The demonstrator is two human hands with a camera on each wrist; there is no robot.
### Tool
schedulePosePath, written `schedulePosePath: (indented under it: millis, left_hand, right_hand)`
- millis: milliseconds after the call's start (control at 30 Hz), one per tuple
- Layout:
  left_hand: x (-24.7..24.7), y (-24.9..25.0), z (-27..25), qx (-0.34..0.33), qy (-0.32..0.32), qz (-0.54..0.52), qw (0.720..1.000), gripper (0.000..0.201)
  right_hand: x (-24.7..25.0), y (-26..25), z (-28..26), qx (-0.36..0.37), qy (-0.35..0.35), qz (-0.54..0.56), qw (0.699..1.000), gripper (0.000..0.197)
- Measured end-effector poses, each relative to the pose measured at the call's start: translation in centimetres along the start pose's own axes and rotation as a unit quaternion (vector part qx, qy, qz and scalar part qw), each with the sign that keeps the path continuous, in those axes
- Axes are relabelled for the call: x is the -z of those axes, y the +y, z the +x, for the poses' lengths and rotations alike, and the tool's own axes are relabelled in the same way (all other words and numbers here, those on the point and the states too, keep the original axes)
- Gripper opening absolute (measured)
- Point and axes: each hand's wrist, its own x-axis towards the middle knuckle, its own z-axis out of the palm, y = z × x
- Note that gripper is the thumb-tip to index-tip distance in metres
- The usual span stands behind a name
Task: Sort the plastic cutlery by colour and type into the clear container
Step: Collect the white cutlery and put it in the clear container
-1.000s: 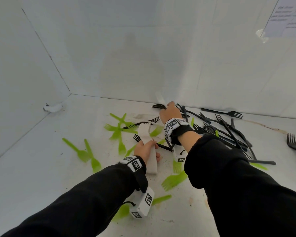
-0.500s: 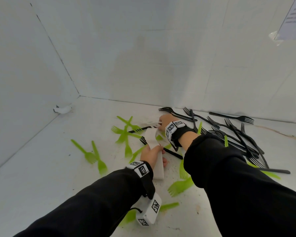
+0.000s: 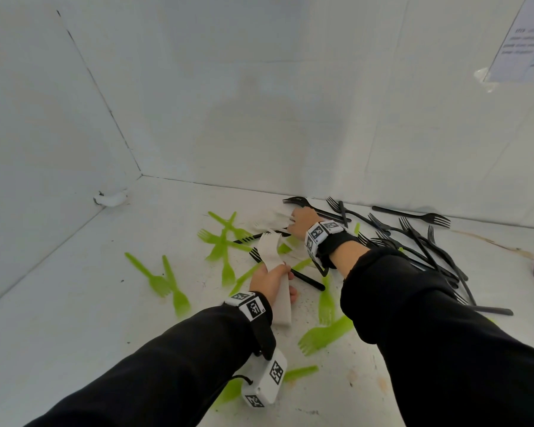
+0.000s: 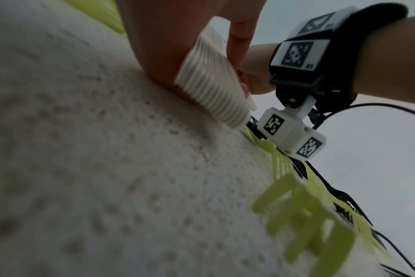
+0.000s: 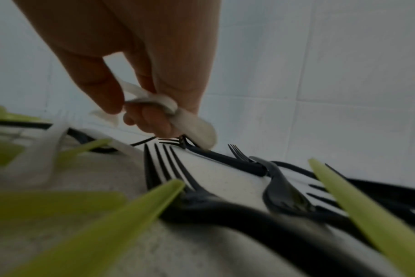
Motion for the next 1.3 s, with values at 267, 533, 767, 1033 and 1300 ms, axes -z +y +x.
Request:
schedulePosePath:
  millis: [267,533,767,1033,1300]
  left_hand:
    - [0.2,-0.2,0.2,-0.002,-0.003,0.003,1.0,0.007]
    - [0.2,-0.2,0.4,0.001,-0.002,-0.002,1.0,0.006]
    - [0.2,-0.3,0.3,-0.003,0.005,-0.001,1.0,0.005]
    - [0.1,-0.3,0.1,-0.009,0.007,0.004,1.0,0.007]
    - [0.1,-0.2,0.1,0.008,0.011,-0.006,1.0,0.007]
  right_hand:
    - [-0.5,0.3,0.4,-0.007,-0.007,0.005,1.0,0.032]
    - [-1.4,-0.2,0.7,0.012,-0.01,-0.026,1.0,0.029]
    - [0.4,0.7,0.5,-0.05,0.11,0.025,0.992,0.031]
    - [0.2,-0.5,-0.2,-0.069,0.123,0.092,0.986,0.037]
    - [-1.8,-1.6,-1.7,-0.076,-0.009,0.122,0.99,0.04]
